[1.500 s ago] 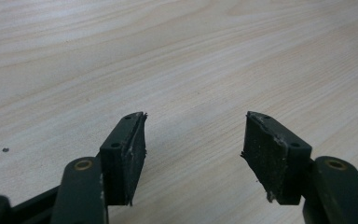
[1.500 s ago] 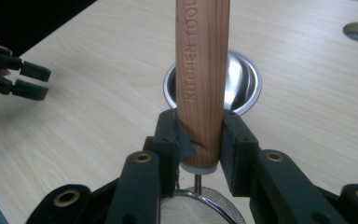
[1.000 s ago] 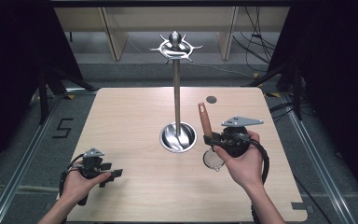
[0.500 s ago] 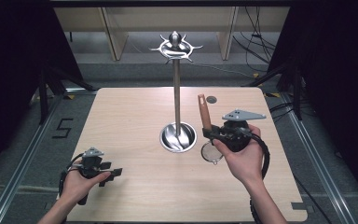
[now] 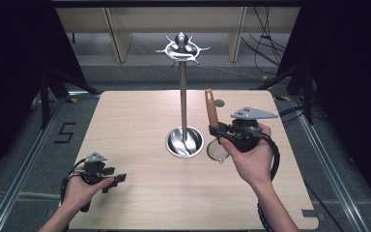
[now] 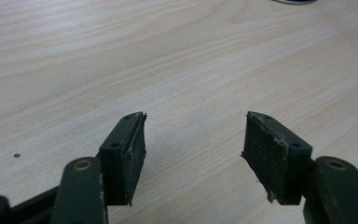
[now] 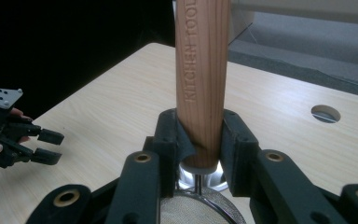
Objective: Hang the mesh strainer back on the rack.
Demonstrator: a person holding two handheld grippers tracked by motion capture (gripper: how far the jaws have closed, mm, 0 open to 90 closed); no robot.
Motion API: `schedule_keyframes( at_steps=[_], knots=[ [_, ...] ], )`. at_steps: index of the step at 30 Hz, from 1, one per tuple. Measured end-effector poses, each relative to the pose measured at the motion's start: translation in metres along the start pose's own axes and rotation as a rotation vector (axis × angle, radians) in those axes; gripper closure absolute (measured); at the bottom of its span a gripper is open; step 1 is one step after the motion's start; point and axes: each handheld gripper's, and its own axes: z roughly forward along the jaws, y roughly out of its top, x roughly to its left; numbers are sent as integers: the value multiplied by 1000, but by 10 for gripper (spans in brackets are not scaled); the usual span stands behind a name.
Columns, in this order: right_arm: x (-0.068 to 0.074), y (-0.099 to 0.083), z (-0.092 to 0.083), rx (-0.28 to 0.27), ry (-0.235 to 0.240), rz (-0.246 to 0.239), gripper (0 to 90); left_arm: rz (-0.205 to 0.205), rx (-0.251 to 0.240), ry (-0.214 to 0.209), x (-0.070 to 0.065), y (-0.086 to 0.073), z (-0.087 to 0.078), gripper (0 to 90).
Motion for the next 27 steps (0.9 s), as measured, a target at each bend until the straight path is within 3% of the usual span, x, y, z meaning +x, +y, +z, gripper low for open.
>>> schedule_keyframes(
  at_steps=[3,4,6,7,10,11,14,16,19,24,26,27],
  knots=[
    [1,3,-1,-3,0,-6,711,-1,-1,1,0,0,0,378],
    [2,3,0,-2,17,21,712,-2,-2,1,0,0,0,377],
    [1,5,0,-10,8,-21,711,-9,-12,4,-1,0,0,377],
    [2,6,-1,-4,10,1,711,-10,-13,4,-1,0,0,377],
    [2,7,0,-18,0,-25,711,2,-5,2,0,1,-1,377],
    [3,7,0,-22,5,-6,711,2,-6,2,0,1,-1,377],
    [2,10,0,-12,17,-10,711,6,-7,-8,1,1,0,377],
    [2,10,0,-33,9,-18,711,-5,-15,8,0,1,0,377],
    [3,13,-1,-27,15,6,711,-1,-15,7,0,1,0,377],
    [1,17,-2,-63,11,-30,711,0,-15,9,0,1,0,377],
    [3,19,-2,-65,11,-4,711,1,-16,9,0,1,0,377],
    [2,20,-2,-70,12,-27,711,0,-18,9,0,1,0,377]
  ],
)
